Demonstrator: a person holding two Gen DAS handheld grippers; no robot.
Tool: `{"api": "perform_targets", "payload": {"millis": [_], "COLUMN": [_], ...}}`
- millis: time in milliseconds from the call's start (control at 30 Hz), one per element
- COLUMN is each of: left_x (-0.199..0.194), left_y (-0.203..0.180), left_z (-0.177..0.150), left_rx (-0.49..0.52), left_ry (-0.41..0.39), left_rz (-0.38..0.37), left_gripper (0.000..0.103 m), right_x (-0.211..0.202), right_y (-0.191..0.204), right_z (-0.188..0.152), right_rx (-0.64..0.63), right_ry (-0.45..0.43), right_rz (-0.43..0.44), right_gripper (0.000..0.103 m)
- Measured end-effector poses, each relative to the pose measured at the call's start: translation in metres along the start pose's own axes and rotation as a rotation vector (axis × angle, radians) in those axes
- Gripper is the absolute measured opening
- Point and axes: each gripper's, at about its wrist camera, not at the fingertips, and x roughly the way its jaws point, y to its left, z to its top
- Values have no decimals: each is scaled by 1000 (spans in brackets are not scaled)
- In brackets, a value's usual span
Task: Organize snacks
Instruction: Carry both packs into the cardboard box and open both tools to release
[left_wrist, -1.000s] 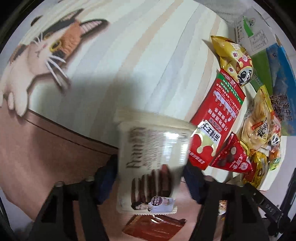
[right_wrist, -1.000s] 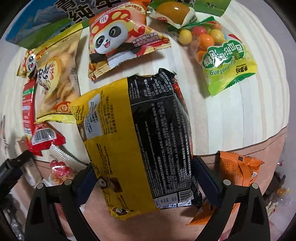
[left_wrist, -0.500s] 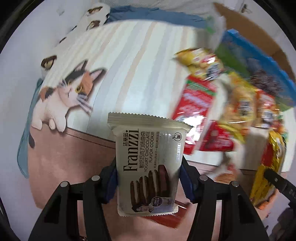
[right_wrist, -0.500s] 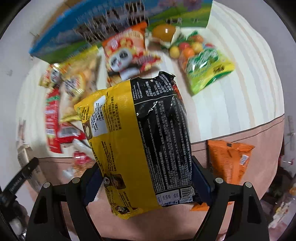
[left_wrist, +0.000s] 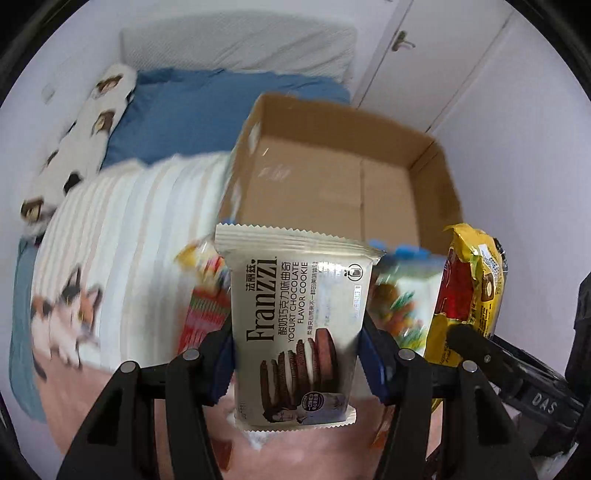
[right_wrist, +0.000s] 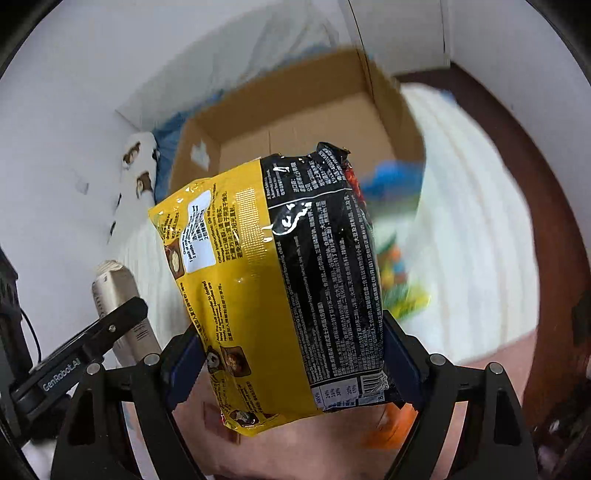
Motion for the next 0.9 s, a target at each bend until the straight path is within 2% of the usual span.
{"api": "perform_targets", "payload": {"millis": [167, 367, 400, 500, 600, 900], "left_x": [20, 58, 66, 99, 136, 217], "left_y": [-25, -29, -29, -26, -20, -11], "left_z": [59, 120, 129, 156, 174, 198], "left_rx": [43, 43, 42, 35, 18, -23], "left_ry": [-22, 1, 13, 63, 140, 301], "left_rz": [17, 32, 35, 35, 32, 4], "left_gripper": [56, 56, 56, 56, 56, 56], "right_x": [-10, 8, 16, 17, 49, 131], "right_y": [9, 7, 9, -19, -22, -35], "right_z": [55, 125, 136, 160, 184, 218], "right_rx": [-6, 20, 26, 36, 35, 40], "right_ry": [-49, -55, -50, -20, 13, 131], "right_rz": [-9, -14, -17, -19, -39, -132], "right_gripper": [88, 88, 88, 88, 88, 88]}}
